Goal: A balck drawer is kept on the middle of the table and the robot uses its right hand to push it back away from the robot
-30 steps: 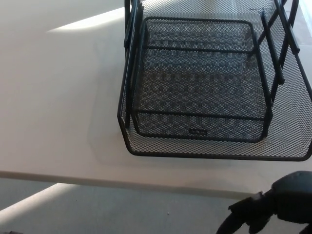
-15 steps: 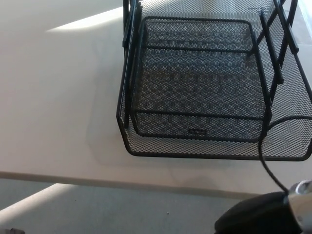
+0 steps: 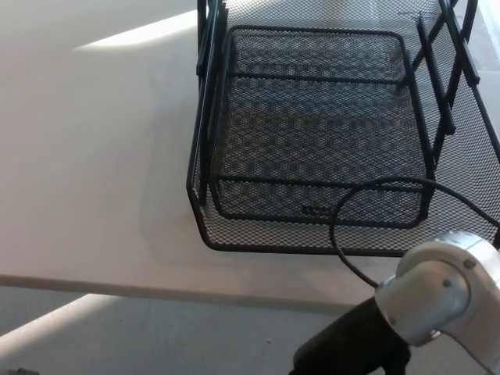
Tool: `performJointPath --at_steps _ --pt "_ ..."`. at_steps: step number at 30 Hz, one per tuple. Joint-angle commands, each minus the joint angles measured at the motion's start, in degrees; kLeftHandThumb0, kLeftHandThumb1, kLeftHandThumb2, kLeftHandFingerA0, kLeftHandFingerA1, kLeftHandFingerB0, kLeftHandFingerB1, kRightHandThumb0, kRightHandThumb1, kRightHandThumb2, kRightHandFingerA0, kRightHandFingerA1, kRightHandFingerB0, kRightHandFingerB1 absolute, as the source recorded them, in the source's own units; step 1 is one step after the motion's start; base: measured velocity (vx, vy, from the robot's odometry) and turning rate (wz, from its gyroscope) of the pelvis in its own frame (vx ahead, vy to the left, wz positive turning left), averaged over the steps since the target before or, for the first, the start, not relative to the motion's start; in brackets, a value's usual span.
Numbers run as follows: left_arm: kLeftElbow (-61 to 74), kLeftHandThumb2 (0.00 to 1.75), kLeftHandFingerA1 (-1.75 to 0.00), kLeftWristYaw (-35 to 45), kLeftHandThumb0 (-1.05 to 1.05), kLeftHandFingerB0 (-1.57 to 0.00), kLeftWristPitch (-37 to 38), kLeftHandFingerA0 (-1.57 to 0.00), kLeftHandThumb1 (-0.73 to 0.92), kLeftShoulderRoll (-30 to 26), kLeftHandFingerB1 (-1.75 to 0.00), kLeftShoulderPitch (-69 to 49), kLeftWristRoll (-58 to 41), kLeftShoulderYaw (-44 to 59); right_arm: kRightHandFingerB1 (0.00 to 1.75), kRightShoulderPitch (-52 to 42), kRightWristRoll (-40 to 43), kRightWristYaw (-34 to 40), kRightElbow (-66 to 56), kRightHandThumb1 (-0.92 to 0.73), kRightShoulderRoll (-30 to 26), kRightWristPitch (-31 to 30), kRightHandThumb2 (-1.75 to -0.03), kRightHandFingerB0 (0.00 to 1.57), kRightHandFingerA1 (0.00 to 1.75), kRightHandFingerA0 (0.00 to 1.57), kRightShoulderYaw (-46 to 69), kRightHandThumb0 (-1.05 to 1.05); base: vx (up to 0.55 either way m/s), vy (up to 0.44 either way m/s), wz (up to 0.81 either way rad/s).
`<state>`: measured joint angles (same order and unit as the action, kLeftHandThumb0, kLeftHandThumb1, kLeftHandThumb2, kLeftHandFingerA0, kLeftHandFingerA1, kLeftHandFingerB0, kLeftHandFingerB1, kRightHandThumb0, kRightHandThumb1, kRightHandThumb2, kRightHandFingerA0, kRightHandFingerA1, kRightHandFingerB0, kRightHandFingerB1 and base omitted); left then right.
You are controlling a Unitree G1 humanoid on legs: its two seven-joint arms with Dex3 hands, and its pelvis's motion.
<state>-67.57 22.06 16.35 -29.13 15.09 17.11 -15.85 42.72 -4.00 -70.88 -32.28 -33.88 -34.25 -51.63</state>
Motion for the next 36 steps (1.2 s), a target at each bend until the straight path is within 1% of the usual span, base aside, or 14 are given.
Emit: performJointPath --at_steps 1,3,4,6,12,18,19,21,26,29,31,32,35,36 --pt "-0.5 0.63 -0.39 0.8 -0.56 -0.34 1.7 -0.51 0.75 -0.8 -0.33 -0.1 1.0 -0.2 0.37 5.0 1.4 -2.8 3.2 -0.78 3.3 -7.2 -0.64 0.39 0.44 0.5 0.1 -0.47 0.0 0.0 0.0" --pt "-0.6 0.63 -0.39 0.8 -0.56 -0.32 1.6 -0.49 0.75 -0.9 -0.33 0.0 1.1 -0.3 0.37 6.8 1.4 -3.0 4.5 -0.79 4.1 -7.3 -0.64 0.41 0.45 0.51 0.8 -0.46 0.0 0.0 0.0" --pt "-0.7 0.63 -0.39 0.8 -0.58 -0.31 1.8 -0.49 0.71 -0.7 -0.33 0.0 1.1 -0.3 0.37 7.8 1.5 -3.3 5.1 -0.79 4.4 -7.6 -0.64 0.4 0.44 0.51 1.1 -0.46 0.0 0.0 0.0" --pt "-0.7 0.63 -0.39 1.0 -0.56 -0.34 1.8 -0.5 0.75 -0.8 -0.33 0.0 1.1 -0.3 0.37 9.4 1.4 -3.8 6.1 -0.79 4.7 -7.7 -0.64 0.4 0.43 0.5 1.5 -0.47 0.0 0.0 0.0" --pt "-0.8 0.63 -0.39 0.8 -0.55 -0.34 1.0 -0.51 0.75 -0.5 -0.33 0.4 1.2 -0.3 0.36 14.8 1.4 -5.1 10.1 -0.8 5.3 -7.9 -0.64 0.38 0.43 0.5 3.6 -0.46 0.0 0.0 0.0" --pt "-0.7 0.63 -0.39 0.8 -0.55 -0.34 1.5 -0.51 0.75 -0.7 -0.33 0.2 1.3 -0.3 0.36 16.3 -0.4 -4.6 14.7 -0.8 4.7 -6.8 -0.64 0.35 0.43 0.5 3.6 -0.45 0.0 0.0 0.0" --pt "-0.6 0.63 -0.39 0.8 -0.56 -0.34 1.6 -0.52 0.75 -0.7 -0.33 0.1 1.3 -0.3 0.35 16.4 -0.9 -4.6 16.2 -0.81 4.5 -5.8 -0.64 0.32 0.44 0.51 3.5 -0.44 0.0 0.0 0.0" --pt "-0.7 0.63 -0.4 0.8 -0.55 -0.35 1.8 -0.52 0.74 -0.7 -0.33 0.1 1.1 -0.2 0.35 16.6 -1.6 -4.5 18.0 -0.81 4.5 -4.8 -0.64 0.33 0.44 0.52 3.2 -0.44 0.0 0.0 0.0" --pt "-0.7 0.63 -0.39 0.8 -0.56 -0.35 1.5 -0.51 0.74 -0.6 -0.33 0.0 1.2 -0.2 0.38 16.3 -5.2 -2.4 26.5 -0.81 4.7 2.0 -0.64 0.36 0.46 0.51 2.2 -0.44 0.0 0.0 0.0" --pt "-0.8 0.63 -0.39 0.7 -0.56 -0.35 1.6 -0.51 0.75 -0.7 -0.33 0.0 1.4 -0.4 0.38 17.0 -6.6 -1.9 31.7 -0.81 5.1 4.8 -0.64 0.37 0.46 0.51 2.5 -0.46 0.0 0.0 0.0" --pt "-0.9 0.63 -0.39 0.6 -0.56 -0.36 1.8 -0.53 0.75 -0.6 -0.33 -0.1 1.2 -0.2 0.37 17.8 -7.5 -1.0 35.9 -0.79 5.6 5.6 -0.64 0.38 0.46 0.53 3.1 -0.47 0.0 0.0 0.0" --pt "-1.0 0.63 -0.39 0.6 -0.56 -0.35 1.8 -0.51 0.74 -0.6 -0.33 -0.1 1.2 -0.2 0.37 18.1 -7.7 -0.9 37.6 -0.79 6.0 6.2 -0.64 0.37 0.45 0.53 3.4 -0.47 0.0 0.0 0.0" --pt "-1.3 0.63 -0.39 0.4 -0.55 -0.35 1.6 -0.51 0.74 -0.5 -0.33 0.0 1.2 -0.2 0.38 19.1 -8.0 -0.2 44.0 -0.78 7.1 8.5 -0.63 0.37 0.46 0.55 4.7 -0.47 0.0 0.0 0.0" --pt "-1.1 0.63 -0.4 0.5 -0.55 -0.36 1.6 -0.52 0.75 -0.5 -0.33 0.0 1.2 -0.2 0.37 19.4 -8.4 0.2 45.9 -0.8 7.4 9.1 -0.64 0.4 0.45 0.56 5.0 -0.48 0.0 0.0 0.0"
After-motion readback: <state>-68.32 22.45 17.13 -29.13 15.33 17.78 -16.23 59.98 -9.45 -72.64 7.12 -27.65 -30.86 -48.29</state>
